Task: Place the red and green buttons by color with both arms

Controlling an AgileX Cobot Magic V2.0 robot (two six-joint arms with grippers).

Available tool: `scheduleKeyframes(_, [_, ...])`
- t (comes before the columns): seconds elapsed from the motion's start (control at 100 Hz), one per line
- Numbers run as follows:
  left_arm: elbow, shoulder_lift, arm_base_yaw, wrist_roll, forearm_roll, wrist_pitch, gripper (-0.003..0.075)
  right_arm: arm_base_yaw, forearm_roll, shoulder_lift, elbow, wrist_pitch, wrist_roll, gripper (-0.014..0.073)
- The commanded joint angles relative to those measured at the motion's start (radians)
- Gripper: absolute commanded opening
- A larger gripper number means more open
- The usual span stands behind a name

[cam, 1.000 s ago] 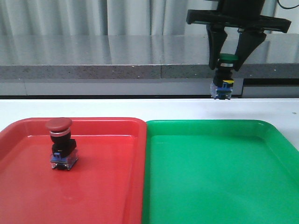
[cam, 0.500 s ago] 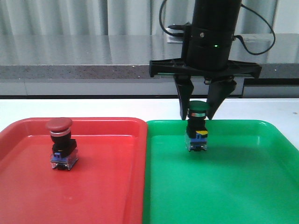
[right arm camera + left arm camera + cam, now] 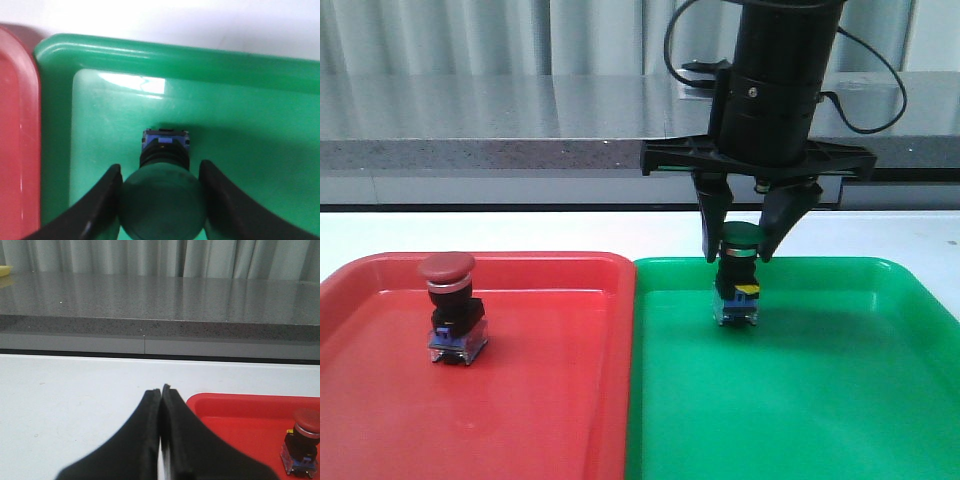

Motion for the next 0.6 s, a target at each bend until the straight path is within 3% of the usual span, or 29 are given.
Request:
scheduleKeyframes(0.0, [0.012, -0.033, 0.002, -0.001, -0.008, -0.078, -0.0020, -0.001, -0.012, -0.059, -0.021, -0.018, 0.002, 0.0253])
scheduleKeyframes(0.12, [0.012, -0.033, 0.002, -0.001, -0.008, -0.078, -0.0020, -0.001, -0.012, -0.059, -0.021, -0.005, 0.002, 0.0299])
scheduleKeyframes(0.34, [0.012, -0.033, 0.002, -0.001, -0.008, -0.078, -0.0020, -0.001, -0.014, -0.059, -0.021, 0.012, 0.002, 0.0589])
scheduleKeyframes(0.59, [0.012, -0.033, 0.002, -0.001, -0.008, -0.078, -0.0020, -0.001, -0.014, -0.069, -0.021, 0.054, 0.002, 0.0605])
